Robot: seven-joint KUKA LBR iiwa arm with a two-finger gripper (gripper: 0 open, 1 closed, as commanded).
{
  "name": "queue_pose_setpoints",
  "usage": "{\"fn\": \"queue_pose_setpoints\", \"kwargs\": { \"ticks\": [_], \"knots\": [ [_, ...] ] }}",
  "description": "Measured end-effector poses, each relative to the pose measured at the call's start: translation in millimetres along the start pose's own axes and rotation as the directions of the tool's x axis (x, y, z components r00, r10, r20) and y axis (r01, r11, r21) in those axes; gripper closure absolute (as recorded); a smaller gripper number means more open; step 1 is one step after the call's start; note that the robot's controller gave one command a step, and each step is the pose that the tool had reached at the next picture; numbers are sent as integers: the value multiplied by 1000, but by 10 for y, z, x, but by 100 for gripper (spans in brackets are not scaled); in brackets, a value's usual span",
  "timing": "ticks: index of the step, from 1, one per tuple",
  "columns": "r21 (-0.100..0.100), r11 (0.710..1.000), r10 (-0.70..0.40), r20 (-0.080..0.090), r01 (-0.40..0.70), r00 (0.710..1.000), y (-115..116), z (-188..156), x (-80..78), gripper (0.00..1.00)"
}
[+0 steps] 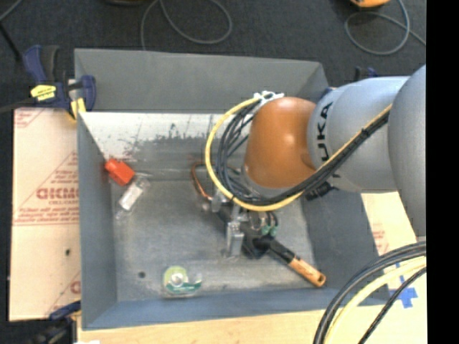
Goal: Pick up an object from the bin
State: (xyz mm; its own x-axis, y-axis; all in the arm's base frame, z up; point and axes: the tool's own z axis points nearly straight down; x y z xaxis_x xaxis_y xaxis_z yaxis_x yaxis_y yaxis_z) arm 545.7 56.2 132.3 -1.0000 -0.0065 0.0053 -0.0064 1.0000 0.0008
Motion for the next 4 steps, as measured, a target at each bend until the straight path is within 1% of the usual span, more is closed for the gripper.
{"fn": "queue_pose_setpoints", "kwargs": {
  "ticks": [1,2,3,4],
  "knots": [
    [-1,1000,1,8,-1,1000,-1,-42,-19,0],
    [-3,988,153,7,-153,988,-135,-6,36,0],
    [-4,899,439,8,-439,899,-276,68,-141,0],
    [-4,905,425,9,-425,905,-260,134,-281,0]
  ]
}}
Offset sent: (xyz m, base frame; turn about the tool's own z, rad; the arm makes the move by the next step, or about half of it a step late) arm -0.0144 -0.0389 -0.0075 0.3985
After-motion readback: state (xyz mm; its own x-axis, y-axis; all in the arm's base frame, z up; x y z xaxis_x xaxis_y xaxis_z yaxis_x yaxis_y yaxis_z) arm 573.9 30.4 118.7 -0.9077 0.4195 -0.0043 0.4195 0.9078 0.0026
